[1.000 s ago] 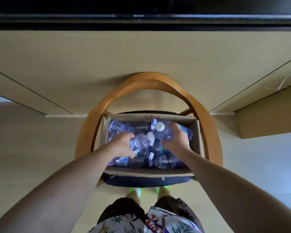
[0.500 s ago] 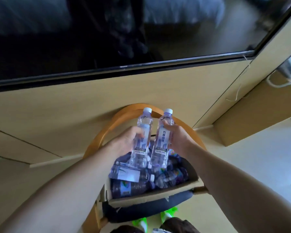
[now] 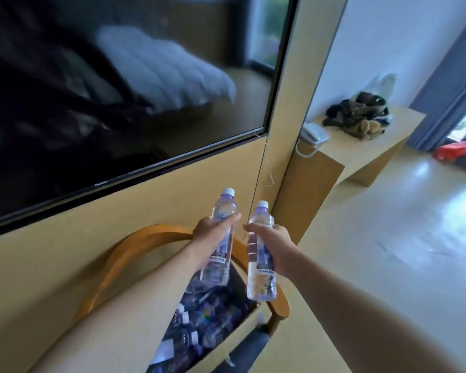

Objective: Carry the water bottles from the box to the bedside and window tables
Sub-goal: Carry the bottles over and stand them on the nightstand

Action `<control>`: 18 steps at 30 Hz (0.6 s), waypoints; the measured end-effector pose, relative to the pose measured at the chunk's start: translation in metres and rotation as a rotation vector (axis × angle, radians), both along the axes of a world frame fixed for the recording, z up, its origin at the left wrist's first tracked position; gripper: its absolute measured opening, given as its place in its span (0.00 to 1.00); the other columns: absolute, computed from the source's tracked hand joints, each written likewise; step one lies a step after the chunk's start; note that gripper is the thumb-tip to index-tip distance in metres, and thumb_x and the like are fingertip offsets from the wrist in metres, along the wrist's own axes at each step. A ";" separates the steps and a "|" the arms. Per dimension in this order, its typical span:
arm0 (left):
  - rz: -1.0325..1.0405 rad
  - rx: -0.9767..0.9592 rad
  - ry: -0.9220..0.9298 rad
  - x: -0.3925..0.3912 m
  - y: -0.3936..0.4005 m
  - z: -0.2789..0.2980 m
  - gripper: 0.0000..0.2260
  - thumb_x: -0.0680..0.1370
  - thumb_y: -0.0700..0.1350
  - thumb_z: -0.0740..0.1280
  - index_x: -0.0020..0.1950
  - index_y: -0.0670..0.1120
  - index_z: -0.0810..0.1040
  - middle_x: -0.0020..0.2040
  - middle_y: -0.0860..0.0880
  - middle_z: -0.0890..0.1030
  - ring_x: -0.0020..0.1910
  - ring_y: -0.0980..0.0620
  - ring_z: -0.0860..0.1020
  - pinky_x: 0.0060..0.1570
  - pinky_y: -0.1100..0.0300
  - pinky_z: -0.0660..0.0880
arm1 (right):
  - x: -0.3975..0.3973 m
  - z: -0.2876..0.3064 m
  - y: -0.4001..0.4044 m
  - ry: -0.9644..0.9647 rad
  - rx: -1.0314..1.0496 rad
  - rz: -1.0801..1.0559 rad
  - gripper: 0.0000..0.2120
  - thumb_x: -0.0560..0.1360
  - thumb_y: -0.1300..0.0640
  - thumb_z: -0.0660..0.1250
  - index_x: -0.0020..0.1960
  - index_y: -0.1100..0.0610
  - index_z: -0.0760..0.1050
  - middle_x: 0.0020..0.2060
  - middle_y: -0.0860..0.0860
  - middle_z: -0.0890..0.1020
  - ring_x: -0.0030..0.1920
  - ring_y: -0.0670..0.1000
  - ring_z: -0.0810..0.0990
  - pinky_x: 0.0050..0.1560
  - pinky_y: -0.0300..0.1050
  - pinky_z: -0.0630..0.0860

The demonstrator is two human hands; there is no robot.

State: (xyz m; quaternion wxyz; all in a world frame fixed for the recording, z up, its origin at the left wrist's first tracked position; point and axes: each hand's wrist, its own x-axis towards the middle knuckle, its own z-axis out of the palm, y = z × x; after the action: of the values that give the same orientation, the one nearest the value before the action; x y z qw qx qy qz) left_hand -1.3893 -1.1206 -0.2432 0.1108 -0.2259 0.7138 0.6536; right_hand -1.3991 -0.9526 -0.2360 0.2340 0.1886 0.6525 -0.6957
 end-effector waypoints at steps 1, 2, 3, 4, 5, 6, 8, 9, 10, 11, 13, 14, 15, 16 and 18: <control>-0.024 -0.013 0.024 0.000 0.020 0.007 0.33 0.59 0.70 0.75 0.51 0.45 0.83 0.42 0.45 0.87 0.37 0.46 0.86 0.39 0.56 0.80 | 0.005 0.004 0.019 0.041 0.041 -0.039 0.25 0.65 0.57 0.81 0.58 0.62 0.76 0.39 0.58 0.82 0.32 0.56 0.82 0.36 0.50 0.81; -0.060 -0.025 0.042 0.000 0.040 0.014 0.33 0.58 0.70 0.74 0.50 0.46 0.83 0.41 0.46 0.87 0.37 0.46 0.86 0.39 0.55 0.81 | 0.012 0.008 0.038 0.080 0.078 -0.081 0.25 0.64 0.56 0.81 0.57 0.59 0.76 0.40 0.58 0.83 0.32 0.55 0.84 0.35 0.49 0.81; -0.105 -0.037 0.059 0.002 0.063 0.021 0.33 0.58 0.70 0.74 0.51 0.46 0.83 0.42 0.45 0.87 0.39 0.45 0.86 0.43 0.53 0.83 | 0.021 0.012 0.059 0.116 0.111 -0.131 0.25 0.64 0.55 0.81 0.56 0.57 0.76 0.41 0.57 0.84 0.32 0.54 0.85 0.34 0.49 0.81; -0.152 -0.047 0.076 0.005 0.088 0.026 0.33 0.58 0.70 0.74 0.50 0.46 0.83 0.43 0.45 0.87 0.42 0.44 0.86 0.47 0.50 0.83 | 0.031 0.017 0.083 0.151 0.138 -0.187 0.25 0.63 0.55 0.82 0.56 0.56 0.76 0.41 0.57 0.85 0.32 0.54 0.86 0.33 0.50 0.82; -0.196 -0.054 0.096 0.009 0.114 0.031 0.32 0.59 0.69 0.74 0.50 0.46 0.83 0.44 0.45 0.87 0.43 0.44 0.86 0.50 0.49 0.83 | 0.042 0.021 0.107 0.181 0.158 -0.242 0.24 0.63 0.55 0.82 0.55 0.55 0.76 0.41 0.58 0.85 0.34 0.55 0.86 0.33 0.53 0.84; -0.243 -0.056 0.117 0.015 0.141 0.036 0.30 0.60 0.69 0.74 0.49 0.46 0.84 0.44 0.46 0.87 0.44 0.44 0.86 0.51 0.49 0.82 | 0.054 0.025 0.132 0.201 0.173 -0.292 0.23 0.62 0.55 0.81 0.54 0.56 0.77 0.42 0.60 0.85 0.37 0.58 0.87 0.36 0.58 0.85; -0.337 -0.042 0.156 0.032 0.198 0.045 0.24 0.66 0.65 0.76 0.48 0.46 0.84 0.46 0.45 0.87 0.45 0.44 0.86 0.51 0.50 0.81 | 0.082 0.036 0.181 0.222 0.142 -0.376 0.20 0.64 0.57 0.80 0.52 0.57 0.77 0.45 0.65 0.84 0.42 0.64 0.86 0.40 0.64 0.84; -0.389 -0.029 0.165 0.044 0.226 0.050 0.22 0.67 0.63 0.77 0.49 0.46 0.84 0.47 0.43 0.87 0.47 0.43 0.86 0.52 0.48 0.81 | 0.098 0.042 0.206 0.235 0.112 -0.409 0.19 0.65 0.58 0.79 0.53 0.58 0.76 0.46 0.67 0.83 0.43 0.65 0.86 0.40 0.64 0.84; -0.440 -0.014 0.168 0.056 0.254 0.055 0.23 0.67 0.62 0.77 0.51 0.45 0.83 0.50 0.41 0.87 0.49 0.41 0.85 0.54 0.46 0.81 | 0.115 0.047 0.230 0.254 0.085 -0.434 0.20 0.67 0.59 0.79 0.55 0.60 0.76 0.46 0.67 0.83 0.42 0.65 0.86 0.39 0.61 0.84; -0.486 -0.001 0.169 0.068 0.281 0.060 0.27 0.66 0.62 0.76 0.55 0.44 0.82 0.52 0.40 0.86 0.52 0.40 0.84 0.56 0.45 0.81 | 0.133 0.052 0.253 0.282 0.063 -0.458 0.20 0.68 0.59 0.79 0.57 0.62 0.76 0.46 0.65 0.83 0.41 0.64 0.86 0.37 0.58 0.84; -0.563 0.006 0.180 0.094 0.333 0.068 0.32 0.62 0.64 0.75 0.56 0.42 0.82 0.52 0.41 0.85 0.53 0.40 0.84 0.59 0.43 0.80 | 0.171 0.061 0.298 0.324 0.057 -0.535 0.17 0.69 0.61 0.78 0.54 0.64 0.78 0.42 0.63 0.84 0.38 0.62 0.86 0.34 0.53 0.82; -0.593 -0.001 0.194 0.106 0.357 0.070 0.32 0.62 0.65 0.75 0.55 0.43 0.82 0.51 0.43 0.85 0.52 0.41 0.83 0.58 0.44 0.80 | 0.190 0.065 0.320 0.337 0.071 -0.587 0.14 0.68 0.61 0.79 0.51 0.63 0.80 0.40 0.62 0.85 0.37 0.61 0.86 0.35 0.53 0.82; -0.626 -0.013 0.210 0.119 0.381 0.071 0.30 0.64 0.65 0.75 0.55 0.43 0.82 0.50 0.44 0.85 0.50 0.43 0.83 0.55 0.48 0.80 | 0.209 0.068 0.342 0.351 0.093 -0.640 0.13 0.67 0.61 0.80 0.48 0.63 0.81 0.39 0.62 0.86 0.37 0.61 0.87 0.36 0.54 0.83; -0.663 -0.025 0.230 0.132 0.404 0.072 0.28 0.67 0.66 0.75 0.54 0.45 0.82 0.48 0.46 0.85 0.48 0.45 0.83 0.50 0.52 0.79 | 0.228 0.071 0.362 0.361 0.123 -0.687 0.13 0.66 0.60 0.80 0.47 0.62 0.82 0.39 0.61 0.86 0.39 0.61 0.87 0.39 0.56 0.84; -0.736 -0.033 0.272 0.161 0.449 0.074 0.22 0.70 0.65 0.75 0.48 0.47 0.83 0.44 0.48 0.85 0.44 0.49 0.82 0.41 0.57 0.76 | 0.265 0.075 0.402 0.367 0.184 -0.777 0.15 0.64 0.58 0.81 0.48 0.61 0.82 0.40 0.61 0.87 0.42 0.61 0.87 0.46 0.59 0.84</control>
State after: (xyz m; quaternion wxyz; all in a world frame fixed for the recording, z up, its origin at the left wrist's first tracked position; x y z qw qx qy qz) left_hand -1.2287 -0.6719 -0.1696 0.2383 0.1320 0.7658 0.5825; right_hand -1.1338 -0.5509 -0.1610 -0.1826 0.3134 0.6232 -0.6929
